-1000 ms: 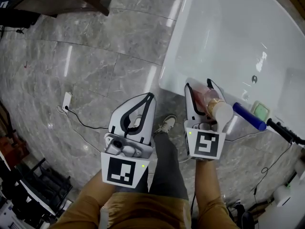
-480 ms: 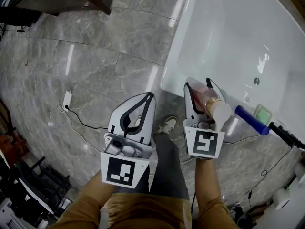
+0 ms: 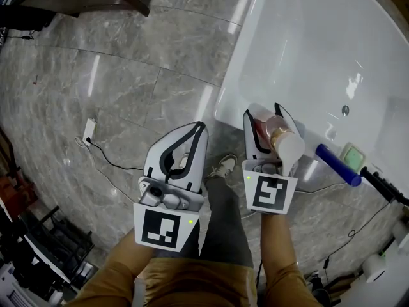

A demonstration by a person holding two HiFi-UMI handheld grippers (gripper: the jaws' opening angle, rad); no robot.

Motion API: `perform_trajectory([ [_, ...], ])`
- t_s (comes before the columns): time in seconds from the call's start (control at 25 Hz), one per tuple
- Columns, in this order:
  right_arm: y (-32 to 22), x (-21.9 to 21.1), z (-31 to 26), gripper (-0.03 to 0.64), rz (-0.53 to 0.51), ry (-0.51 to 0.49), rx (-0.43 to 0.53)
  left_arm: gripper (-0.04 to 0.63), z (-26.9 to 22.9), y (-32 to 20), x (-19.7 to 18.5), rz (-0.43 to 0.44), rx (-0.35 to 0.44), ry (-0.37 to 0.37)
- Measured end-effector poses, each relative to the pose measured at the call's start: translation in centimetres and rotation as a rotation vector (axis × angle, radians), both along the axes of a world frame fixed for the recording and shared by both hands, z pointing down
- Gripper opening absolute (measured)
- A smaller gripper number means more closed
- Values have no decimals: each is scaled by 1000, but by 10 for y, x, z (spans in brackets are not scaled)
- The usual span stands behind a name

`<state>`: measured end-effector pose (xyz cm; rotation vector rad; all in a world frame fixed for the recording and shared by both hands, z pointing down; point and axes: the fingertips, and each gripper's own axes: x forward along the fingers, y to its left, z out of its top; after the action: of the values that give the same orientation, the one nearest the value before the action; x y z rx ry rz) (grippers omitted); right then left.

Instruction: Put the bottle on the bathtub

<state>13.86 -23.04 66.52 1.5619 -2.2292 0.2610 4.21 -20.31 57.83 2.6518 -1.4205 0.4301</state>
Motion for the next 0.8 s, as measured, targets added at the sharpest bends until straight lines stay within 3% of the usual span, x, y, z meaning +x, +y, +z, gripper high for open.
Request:
perform_trajectory([
  [0.8,-4,-3,0,239,4,23,49,8,11,-5,-1,-7,-35,2],
])
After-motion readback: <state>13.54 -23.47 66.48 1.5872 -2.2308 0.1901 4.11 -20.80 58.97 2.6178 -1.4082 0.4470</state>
